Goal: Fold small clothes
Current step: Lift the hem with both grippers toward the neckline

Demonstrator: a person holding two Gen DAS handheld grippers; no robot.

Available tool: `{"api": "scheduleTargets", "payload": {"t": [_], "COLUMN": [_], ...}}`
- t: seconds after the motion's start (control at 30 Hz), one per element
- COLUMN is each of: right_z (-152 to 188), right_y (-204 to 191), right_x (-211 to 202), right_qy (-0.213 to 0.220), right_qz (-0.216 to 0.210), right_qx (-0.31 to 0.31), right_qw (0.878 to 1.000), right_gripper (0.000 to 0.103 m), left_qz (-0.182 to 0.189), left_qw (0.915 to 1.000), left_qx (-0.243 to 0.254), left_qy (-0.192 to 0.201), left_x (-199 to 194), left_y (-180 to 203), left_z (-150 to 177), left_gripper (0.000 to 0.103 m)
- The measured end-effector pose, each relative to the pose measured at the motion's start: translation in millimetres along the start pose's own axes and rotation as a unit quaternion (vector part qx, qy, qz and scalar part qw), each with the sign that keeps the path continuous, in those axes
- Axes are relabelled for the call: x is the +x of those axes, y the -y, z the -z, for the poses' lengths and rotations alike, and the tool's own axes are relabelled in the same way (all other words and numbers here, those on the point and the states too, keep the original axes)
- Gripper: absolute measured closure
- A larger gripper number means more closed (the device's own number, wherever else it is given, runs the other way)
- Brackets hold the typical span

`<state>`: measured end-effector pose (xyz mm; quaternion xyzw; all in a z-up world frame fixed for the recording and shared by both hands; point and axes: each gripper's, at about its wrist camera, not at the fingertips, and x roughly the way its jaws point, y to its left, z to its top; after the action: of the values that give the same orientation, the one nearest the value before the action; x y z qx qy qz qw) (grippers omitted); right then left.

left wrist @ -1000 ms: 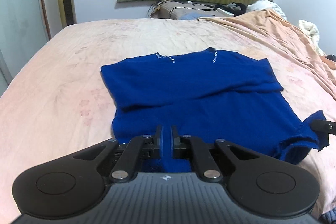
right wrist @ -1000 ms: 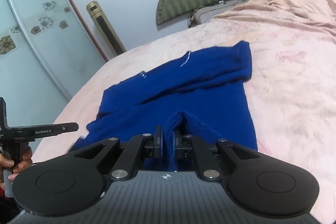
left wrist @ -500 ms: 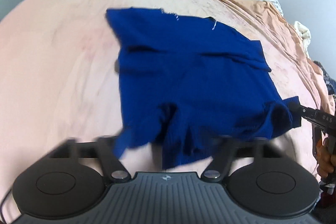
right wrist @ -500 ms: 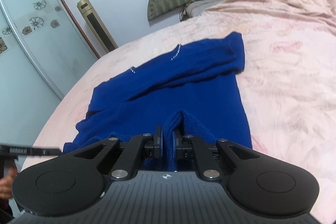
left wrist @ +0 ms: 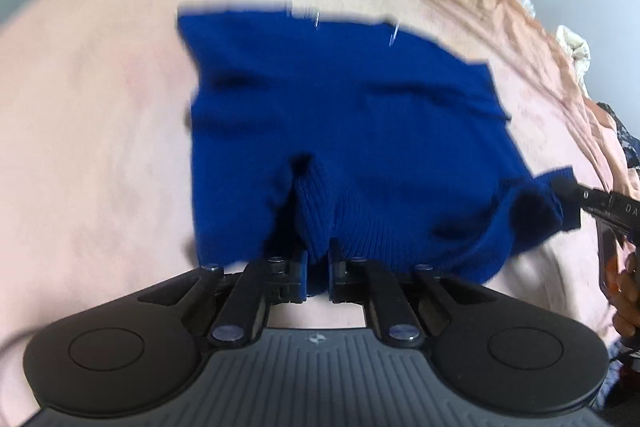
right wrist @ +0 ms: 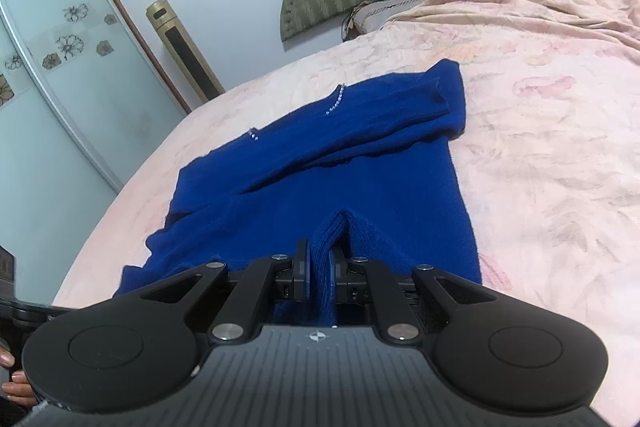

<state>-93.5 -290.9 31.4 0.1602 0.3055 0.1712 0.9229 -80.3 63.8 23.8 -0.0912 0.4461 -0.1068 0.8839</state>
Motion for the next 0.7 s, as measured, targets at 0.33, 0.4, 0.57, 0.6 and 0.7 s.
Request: {"api": "scheduleTargets", "payload": {"t": [0.33, 0.4, 0.57, 0.6, 0.7], "right_z": [-17, -21, -37, -40, -47], "right_y": [-5, -6, -10, -11, -17], "right_x": [-7, -6, -4, -3, 2], "right_qy": [0.032, 0.033, 0.051, 0.054, 0.061], "right_qz": [0.004, 0.007, 0.008, 0.007, 0.009], "right_qx": [-0.010, -0.013, -0.025, -0.027, -0.036], "right_qw": [0.999, 0.999, 0.998, 0.998, 0.997], "right_gripper": [0.090, 0.090, 0.090, 0.090, 0.090], "left_qz": [-0.037, -0.044, -0.066, -0.068, -0.076], "left_qw": [0.9950, 0.9942, 0.9913, 0.9911, 0.9902], "left_qx": [0.054, 0.061, 0.075, 0.075, 0.076], "left_qy": [0.075, 0.076, 0.086, 0.087, 0.089], "left_x": [-9, -6, 0, 2, 5], "left_y": [30, 35, 44, 44, 46], "left_z": [-39, -44, -61, -64, -72], "left_gripper": [0.094, 0.094, 0.094, 0.094, 0.094]}}
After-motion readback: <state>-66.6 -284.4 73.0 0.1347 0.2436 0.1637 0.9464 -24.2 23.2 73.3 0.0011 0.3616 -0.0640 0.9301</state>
